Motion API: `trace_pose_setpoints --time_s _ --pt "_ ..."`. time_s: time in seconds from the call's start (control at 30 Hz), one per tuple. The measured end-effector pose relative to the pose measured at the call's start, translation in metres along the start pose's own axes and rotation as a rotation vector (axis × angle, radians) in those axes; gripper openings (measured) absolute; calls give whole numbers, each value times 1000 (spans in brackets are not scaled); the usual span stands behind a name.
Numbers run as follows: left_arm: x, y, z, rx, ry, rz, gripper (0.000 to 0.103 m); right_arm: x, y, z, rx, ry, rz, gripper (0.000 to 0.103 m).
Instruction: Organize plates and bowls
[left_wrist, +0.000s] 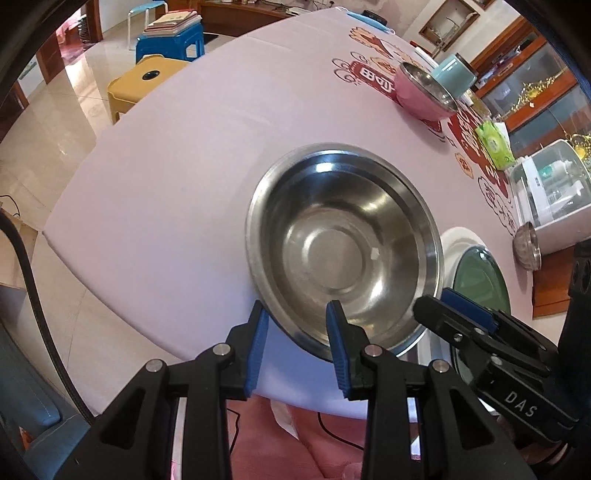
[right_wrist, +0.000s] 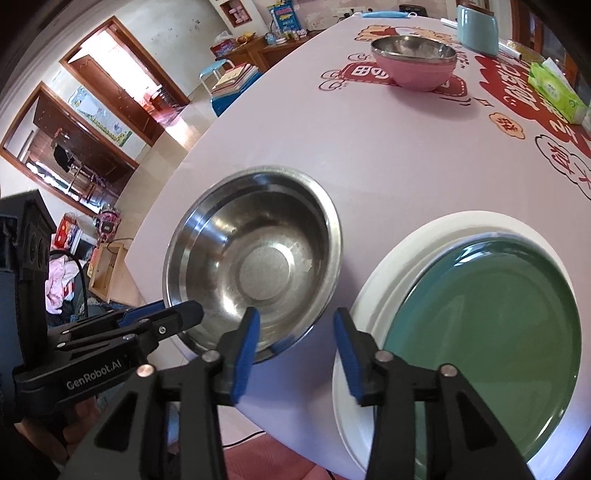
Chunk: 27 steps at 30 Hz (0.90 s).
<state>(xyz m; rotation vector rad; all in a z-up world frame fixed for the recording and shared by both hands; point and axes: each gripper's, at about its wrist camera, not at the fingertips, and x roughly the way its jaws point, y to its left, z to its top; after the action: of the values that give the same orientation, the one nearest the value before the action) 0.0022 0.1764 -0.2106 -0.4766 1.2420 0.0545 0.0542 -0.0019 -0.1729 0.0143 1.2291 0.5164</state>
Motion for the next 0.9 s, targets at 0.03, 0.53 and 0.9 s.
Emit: trace_pose_setpoints --time_s 0.03,0.53,0.9 --pt "-2 2 1 -3 -9 3 32 -1 -1 1 4 -4 -2 45" --pt "-32 5 41 -5 -57 52 35 -24 -28 27 78 -92 -40 48" --pt "-53 -36 99 76 -46 106 47 -54 -69 63 131 -153 -55 49"
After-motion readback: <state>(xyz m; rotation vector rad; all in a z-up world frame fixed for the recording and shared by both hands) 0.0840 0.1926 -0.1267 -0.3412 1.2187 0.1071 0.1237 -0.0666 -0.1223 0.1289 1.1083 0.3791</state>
